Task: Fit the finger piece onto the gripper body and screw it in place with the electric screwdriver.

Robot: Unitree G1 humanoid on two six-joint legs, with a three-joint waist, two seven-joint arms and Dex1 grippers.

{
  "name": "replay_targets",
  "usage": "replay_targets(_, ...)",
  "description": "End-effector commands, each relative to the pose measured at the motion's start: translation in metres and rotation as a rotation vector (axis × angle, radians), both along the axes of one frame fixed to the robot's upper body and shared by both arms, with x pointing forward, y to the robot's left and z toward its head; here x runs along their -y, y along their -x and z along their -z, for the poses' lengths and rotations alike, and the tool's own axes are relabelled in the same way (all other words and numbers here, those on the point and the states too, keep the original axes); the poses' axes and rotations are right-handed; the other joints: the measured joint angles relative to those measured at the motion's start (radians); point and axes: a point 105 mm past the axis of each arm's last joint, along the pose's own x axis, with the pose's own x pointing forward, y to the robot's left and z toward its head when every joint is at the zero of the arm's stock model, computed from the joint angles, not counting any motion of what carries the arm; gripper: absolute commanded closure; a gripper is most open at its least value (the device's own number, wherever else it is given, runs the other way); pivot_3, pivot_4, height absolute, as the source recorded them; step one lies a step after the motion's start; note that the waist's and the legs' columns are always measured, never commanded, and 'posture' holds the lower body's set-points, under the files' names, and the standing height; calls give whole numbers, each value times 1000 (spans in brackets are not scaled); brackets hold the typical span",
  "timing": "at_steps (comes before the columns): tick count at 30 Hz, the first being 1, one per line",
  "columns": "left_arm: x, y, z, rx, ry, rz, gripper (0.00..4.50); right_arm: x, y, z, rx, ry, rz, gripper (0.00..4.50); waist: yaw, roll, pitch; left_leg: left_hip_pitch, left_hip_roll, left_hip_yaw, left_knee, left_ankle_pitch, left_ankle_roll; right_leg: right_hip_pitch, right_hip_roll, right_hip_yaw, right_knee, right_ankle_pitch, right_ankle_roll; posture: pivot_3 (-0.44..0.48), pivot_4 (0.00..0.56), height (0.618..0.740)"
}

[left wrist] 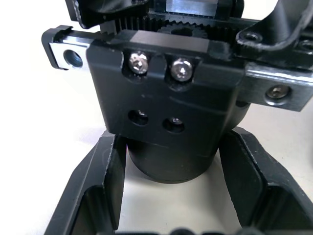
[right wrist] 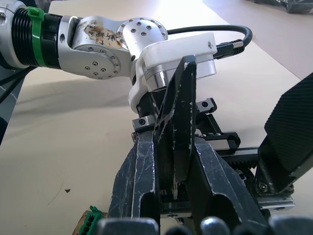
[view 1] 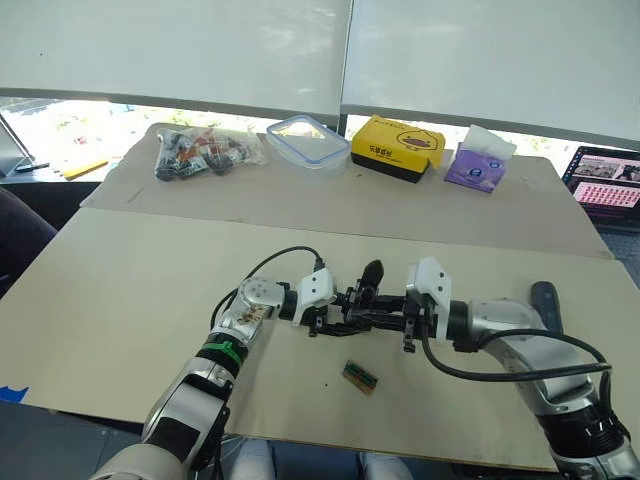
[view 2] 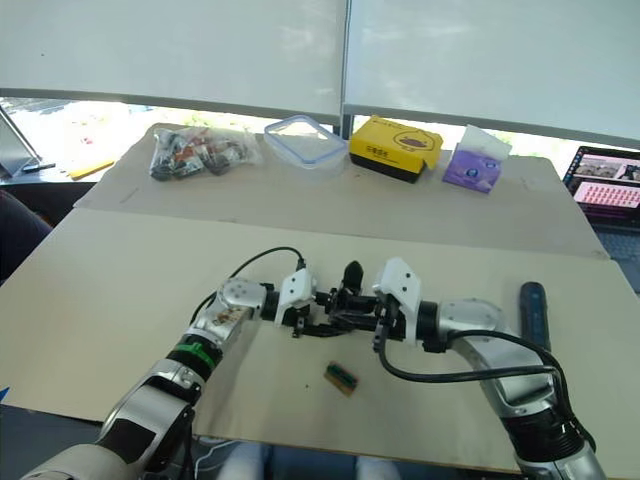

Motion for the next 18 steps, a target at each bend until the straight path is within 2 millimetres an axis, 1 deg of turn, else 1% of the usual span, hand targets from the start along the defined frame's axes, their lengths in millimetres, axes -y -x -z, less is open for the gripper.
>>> replay_targets(1, 0, 5, 5, -12, -28, 24, 2231, -3, -1, 10, -50, 55, 6, 4117, -2, 1, -1, 0, 0, 0, 0, 0, 0, 0, 0, 0, 0, 0, 0, 0, 150, 740)
replay_targets(5, 0, 6, 7, -18, -33, 29, 2231, -6, -2, 15, -73, 79, -4, 4117, -4, 1, -3, 1, 0, 0, 0, 0, 0, 0, 0, 0, 1, 0, 0, 0, 150, 740)
replay_targets(12, -2, 6, 7, -20, -38, 28, 2231, 0, 0, 29, -118, 137, -8, 4117, -5, 2, -6, 2, 0, 0, 0, 0, 0, 1, 0, 0, 1, -1, 0, 0, 150, 740)
replay_targets(14, -3, 6, 8, -22, -39, 26, 2231, -2, -1, 28, -140, 132, 2, 4117, -6, 2, -6, 2, 0, 0, 0, 0, 0, 1, 0, 0, 1, -1, 0, 0, 150, 740)
replay_targets(18, -3, 7, 9, -26, -40, 22, 2231, -4, -4, 22, -129, 147, 8, 4117, -7, 2, -6, 2, 0, 0, 0, 0, 0, 1, 1, 0, 1, -1, 0, 0, 150, 740)
